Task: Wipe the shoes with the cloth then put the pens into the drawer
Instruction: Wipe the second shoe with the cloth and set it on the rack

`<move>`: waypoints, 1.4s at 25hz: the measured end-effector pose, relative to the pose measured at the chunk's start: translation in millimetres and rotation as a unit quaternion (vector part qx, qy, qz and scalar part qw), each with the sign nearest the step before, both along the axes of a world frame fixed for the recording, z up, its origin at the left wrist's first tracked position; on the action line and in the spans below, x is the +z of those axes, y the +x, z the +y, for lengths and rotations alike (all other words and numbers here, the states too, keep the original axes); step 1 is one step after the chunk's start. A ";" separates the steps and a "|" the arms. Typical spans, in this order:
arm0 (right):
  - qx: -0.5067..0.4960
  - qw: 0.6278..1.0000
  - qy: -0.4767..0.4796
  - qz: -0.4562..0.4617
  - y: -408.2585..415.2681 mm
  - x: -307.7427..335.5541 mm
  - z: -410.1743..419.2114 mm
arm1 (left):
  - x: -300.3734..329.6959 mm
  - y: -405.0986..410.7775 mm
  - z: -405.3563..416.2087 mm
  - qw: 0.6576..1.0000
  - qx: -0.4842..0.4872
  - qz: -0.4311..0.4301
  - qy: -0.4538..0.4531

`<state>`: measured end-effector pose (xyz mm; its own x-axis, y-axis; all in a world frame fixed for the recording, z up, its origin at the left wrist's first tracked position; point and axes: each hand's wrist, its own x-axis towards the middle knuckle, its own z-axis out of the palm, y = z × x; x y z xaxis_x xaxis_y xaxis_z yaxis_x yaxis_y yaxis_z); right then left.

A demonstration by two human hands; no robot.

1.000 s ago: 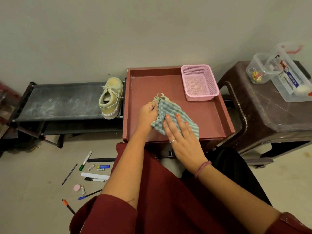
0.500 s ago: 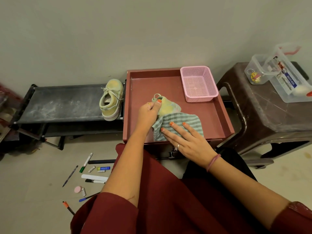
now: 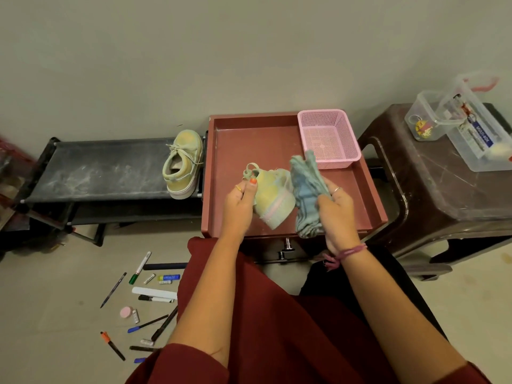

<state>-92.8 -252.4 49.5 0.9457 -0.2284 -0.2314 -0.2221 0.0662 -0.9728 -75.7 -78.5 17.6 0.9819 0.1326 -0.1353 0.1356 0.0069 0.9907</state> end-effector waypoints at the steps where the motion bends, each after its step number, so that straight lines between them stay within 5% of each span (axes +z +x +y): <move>1: -0.001 1.000 -0.016 -0.004 4.4 2.6 -2.5 | -3.9 -4.6 -1.0 1.000 0.003 -0.004 -0.007; 4: 0.130 0.965 -0.228 0.001 26.1 12.0 3.8 | -18.1 -12.7 -9.0 1.000 -0.007 -0.012 -0.027; 7: 0.290 0.850 -0.432 -0.079 11.9 10.6 33.1 | -27.4 -13.2 -10.1 0.999 -0.018 -0.022 -0.021; 11: 0.340 0.785 -0.507 -0.106 -13.9 -4.5 47.4 | -38.1 -6.5 -1.9 1.000 -0.015 -0.007 -0.026; 18: 0.396 0.835 -0.377 0.057 77.7 -5.7 14.8 | -40.2 -0.5 1.1 0.999 -0.010 0.028 -0.016; 21: 0.369 0.837 -0.404 -0.015 34.1 -2.5 38.3 | -42.4 1.0 8.1 1.000 0.008 0.025 0.000; 24: 0.376 0.786 -0.482 -0.096 0.2 -21.9 46.7 | -45.2 0.8 10.5 1.000 0.004 0.023 -0.007; 26: 0.390 0.779 -0.486 -0.074 25.0 -25.6 34.3 | -45.2 0.5 8.6 0.999 0.011 0.030 -0.001; 30: 0.395 0.821 -0.410 0.023 62.0 -13.0 26.3 | -48.7 3.1 7.1 0.998 0.027 0.047 0.006; 35: 0.399 0.780 -0.473 -0.097 -10.5 -21.7 44.5 | -46.3 4.1 8.3 0.998 0.039 0.054 -0.003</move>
<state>-103.3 -207.9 27.8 0.8702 0.4686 -0.1522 0.3311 -0.7850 -0.5236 -71.6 -70.2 -28.8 0.9482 0.2061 -0.2417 0.2413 0.0273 0.9701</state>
